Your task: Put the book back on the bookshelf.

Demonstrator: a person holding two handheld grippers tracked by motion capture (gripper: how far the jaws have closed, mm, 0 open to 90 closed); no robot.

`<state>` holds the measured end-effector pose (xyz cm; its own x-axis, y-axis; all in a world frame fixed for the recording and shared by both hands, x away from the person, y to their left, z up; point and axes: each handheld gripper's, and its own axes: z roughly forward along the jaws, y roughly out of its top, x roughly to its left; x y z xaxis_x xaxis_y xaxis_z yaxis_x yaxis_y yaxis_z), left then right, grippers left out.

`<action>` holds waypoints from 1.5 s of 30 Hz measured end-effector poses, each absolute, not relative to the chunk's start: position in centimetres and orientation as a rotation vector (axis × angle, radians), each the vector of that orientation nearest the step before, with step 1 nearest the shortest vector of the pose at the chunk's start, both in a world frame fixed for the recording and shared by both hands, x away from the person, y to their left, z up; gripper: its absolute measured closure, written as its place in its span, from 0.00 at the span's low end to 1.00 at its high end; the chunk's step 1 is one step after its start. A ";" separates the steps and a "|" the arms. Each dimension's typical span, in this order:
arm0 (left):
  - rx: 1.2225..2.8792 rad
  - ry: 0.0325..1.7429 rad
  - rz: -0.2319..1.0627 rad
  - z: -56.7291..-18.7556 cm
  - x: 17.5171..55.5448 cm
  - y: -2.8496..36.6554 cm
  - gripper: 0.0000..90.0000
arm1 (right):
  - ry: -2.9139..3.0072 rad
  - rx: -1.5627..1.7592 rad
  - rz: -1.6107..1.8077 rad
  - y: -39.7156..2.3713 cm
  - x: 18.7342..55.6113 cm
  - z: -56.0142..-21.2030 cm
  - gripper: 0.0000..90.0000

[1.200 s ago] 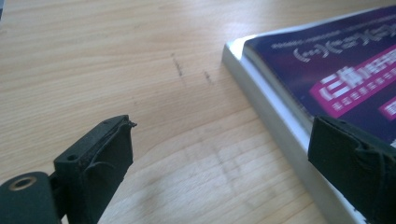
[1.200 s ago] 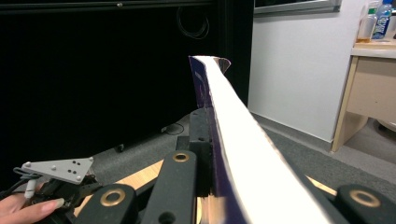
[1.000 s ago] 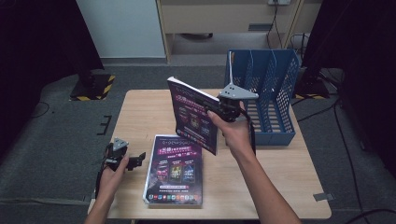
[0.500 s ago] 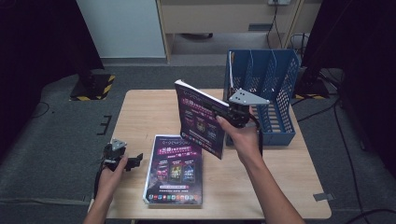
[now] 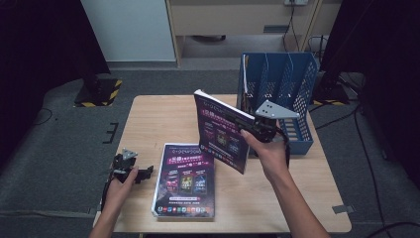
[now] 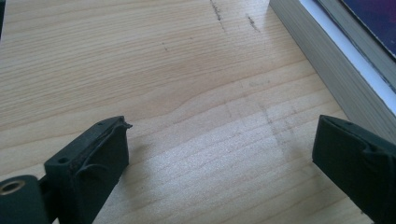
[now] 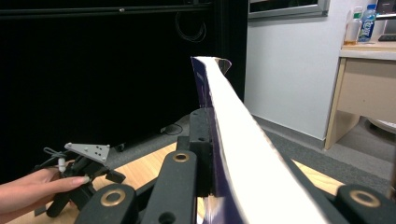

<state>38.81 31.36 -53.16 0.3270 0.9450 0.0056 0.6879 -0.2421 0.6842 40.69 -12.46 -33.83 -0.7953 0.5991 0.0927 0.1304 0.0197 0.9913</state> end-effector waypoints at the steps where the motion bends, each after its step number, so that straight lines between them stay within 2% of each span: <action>1: 2.014 1.429 0.569 -53.2 38.8 31.3 0.04 | 1.951 0.745 1.832 -12.7 40.5 -33.8 0.92; 18: 2.019 1.411 0.574 -53.6 38.8 30.9 0.00 | 1.946 0.745 1.831 -15.9 38.5 -34.3 0.92; 45: 2.025 1.385 0.568 -53.7 38.7 30.7 0.00 | 1.937 0.773 1.795 -20.1 36.5 -35.6 0.92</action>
<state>38.70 30.72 -53.67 0.3595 0.9331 0.0078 0.6695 -0.2638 0.6944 36.51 -20.09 -35.55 -0.7728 0.6290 0.0852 0.1329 0.0291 0.9907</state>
